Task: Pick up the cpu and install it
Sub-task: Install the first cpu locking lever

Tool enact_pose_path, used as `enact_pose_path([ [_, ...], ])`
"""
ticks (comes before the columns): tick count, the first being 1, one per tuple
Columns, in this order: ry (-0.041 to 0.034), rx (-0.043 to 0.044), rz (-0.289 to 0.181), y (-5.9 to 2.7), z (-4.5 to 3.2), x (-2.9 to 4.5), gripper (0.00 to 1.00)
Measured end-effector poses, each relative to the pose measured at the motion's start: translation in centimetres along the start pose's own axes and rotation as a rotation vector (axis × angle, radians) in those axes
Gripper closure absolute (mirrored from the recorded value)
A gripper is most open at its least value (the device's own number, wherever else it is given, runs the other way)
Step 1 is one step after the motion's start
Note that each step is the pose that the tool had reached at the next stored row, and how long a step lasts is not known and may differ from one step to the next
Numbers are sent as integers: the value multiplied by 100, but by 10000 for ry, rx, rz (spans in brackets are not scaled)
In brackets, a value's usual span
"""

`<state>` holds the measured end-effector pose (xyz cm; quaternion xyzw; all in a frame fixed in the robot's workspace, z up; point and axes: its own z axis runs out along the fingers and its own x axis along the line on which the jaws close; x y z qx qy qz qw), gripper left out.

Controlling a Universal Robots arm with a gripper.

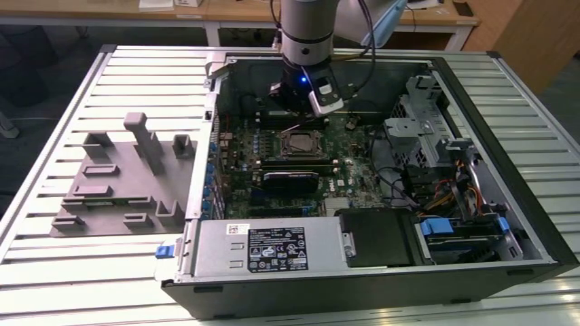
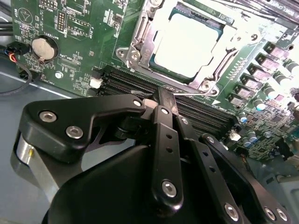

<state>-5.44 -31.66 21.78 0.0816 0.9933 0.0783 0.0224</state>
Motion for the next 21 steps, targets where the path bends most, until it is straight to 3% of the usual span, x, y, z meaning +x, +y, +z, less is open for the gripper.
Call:
enact_pose_path([
  [2, -18, -1, 10, -1, 3, 0, 89],
  [6, -232, -41, -14, -1, 12, 0, 89],
  [8, -305, -52, -19, -2, 19, 0, 89],
  [14, -324, -54, -18, -4, 19, 5, 89],
  [16, -417, -67, -23, -6, 28, 13, 89],
  [21, -785, -106, -55, -14, 57, 34, 89],
])
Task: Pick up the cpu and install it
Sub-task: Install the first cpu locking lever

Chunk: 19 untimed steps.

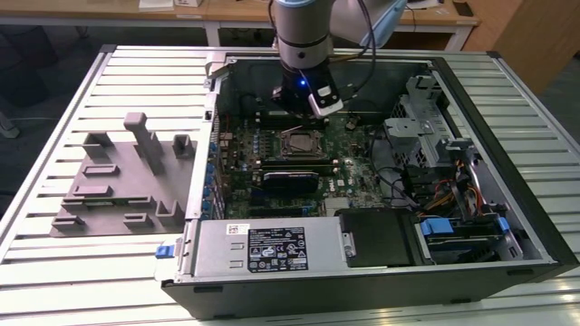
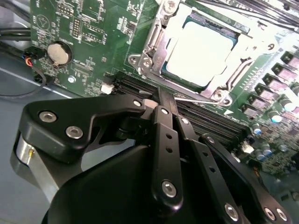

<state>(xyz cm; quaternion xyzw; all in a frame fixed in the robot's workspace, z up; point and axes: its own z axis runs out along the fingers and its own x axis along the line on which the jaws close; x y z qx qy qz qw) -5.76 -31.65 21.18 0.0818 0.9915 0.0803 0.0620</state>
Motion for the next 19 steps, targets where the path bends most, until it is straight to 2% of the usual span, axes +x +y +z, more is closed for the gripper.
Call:
enact_pose_path([
  [1, -74, -1, -9, -2, 4, 6, 89],
  [3, -134, 4, -8, -4, 7, 17, 89],
  [19, -213, 105, 313, 60, 32, 96, 89],
])
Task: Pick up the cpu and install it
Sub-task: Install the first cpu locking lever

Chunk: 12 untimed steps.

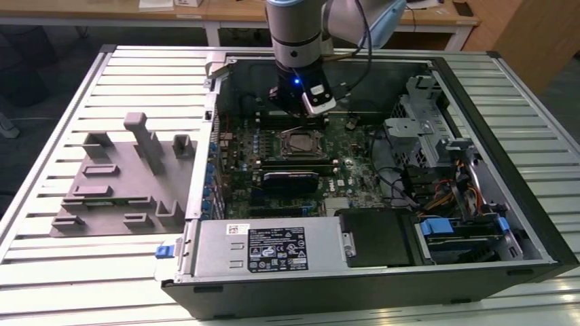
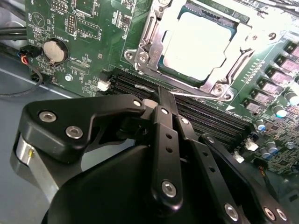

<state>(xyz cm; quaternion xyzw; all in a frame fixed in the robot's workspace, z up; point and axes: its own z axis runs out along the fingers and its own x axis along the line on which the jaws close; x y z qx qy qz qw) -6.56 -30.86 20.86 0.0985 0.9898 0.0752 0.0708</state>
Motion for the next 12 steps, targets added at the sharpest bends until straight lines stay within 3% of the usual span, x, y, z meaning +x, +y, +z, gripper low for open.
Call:
enact_pose_path([
  [12, -162, 137, 517, 4, 19, 22, 89],
])
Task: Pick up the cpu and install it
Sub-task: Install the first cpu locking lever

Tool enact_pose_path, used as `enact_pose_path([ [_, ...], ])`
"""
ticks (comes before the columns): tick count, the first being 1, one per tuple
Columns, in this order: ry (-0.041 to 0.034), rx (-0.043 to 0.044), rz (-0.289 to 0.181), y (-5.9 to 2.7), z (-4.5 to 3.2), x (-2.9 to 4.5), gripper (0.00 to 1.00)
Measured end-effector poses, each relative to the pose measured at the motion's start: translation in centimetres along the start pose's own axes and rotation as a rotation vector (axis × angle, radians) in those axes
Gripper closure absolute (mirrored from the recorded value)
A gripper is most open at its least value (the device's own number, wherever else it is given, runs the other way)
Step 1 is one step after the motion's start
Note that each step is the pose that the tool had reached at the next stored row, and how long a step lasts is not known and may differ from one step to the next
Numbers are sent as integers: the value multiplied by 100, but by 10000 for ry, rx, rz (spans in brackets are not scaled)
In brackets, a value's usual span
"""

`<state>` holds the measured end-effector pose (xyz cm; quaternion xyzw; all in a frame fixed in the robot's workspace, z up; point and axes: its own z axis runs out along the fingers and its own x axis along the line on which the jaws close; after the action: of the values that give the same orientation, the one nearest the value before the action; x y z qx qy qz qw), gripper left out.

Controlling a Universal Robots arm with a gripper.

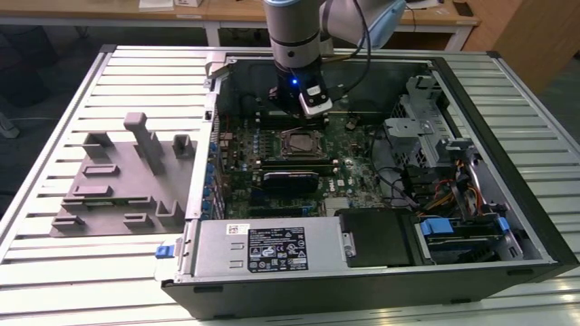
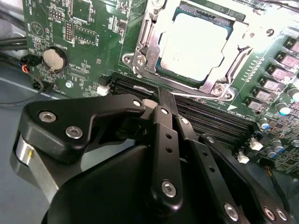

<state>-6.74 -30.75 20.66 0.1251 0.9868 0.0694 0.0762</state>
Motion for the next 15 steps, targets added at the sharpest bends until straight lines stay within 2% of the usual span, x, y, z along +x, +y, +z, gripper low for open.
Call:
enact_pose_path([
  [3, -80, 23, 74, -2, 6, 4, 89],
  [9, -150, 70, 241, -3, 16, 10, 89],
  [15, -234, 150, 735, 8, 25, 16, 89],
])
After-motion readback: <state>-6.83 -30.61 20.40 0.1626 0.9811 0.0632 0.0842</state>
